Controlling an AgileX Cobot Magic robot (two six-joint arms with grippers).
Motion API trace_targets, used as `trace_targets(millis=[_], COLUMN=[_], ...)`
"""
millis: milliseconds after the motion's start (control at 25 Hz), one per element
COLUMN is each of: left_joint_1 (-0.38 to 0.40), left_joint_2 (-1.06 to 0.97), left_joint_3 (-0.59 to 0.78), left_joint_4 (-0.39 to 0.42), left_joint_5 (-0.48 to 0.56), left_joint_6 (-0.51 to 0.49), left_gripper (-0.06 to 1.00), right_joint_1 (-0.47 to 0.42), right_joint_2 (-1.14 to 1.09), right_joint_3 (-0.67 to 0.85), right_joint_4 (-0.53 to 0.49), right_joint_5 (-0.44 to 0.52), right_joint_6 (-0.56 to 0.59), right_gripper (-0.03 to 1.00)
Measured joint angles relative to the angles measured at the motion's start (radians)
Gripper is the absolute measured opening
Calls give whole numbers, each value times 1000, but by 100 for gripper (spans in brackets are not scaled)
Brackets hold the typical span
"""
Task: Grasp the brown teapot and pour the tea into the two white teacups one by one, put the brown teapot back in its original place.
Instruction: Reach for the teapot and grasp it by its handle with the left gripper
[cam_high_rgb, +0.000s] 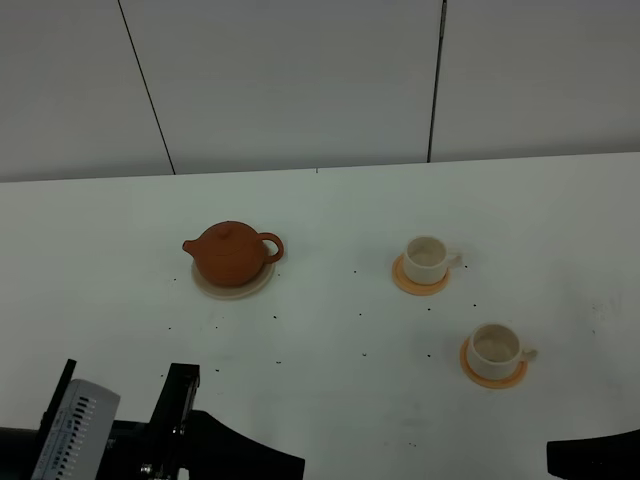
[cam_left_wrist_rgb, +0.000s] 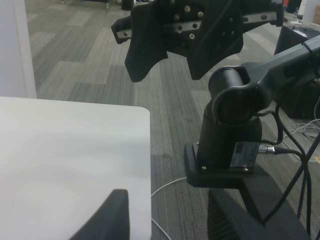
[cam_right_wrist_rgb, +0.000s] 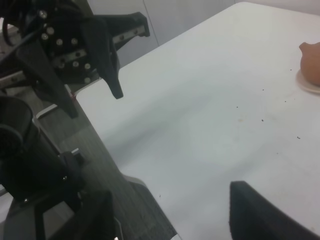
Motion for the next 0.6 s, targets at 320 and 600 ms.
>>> trace_targets(millis=[320, 600], left_joint_1=[0, 0], left_joint_2=[0, 0], left_joint_3=[0, 0], left_joint_4=[0, 0], left_joint_5=[0, 0], left_joint_6=[0, 0], left_gripper=[44, 47], right_joint_1=[0, 0], right_joint_2=[0, 0], right_joint_3=[0, 0], right_joint_4=[0, 0], right_joint_5=[0, 0], right_joint_6=[0, 0], right_gripper=[49, 49])
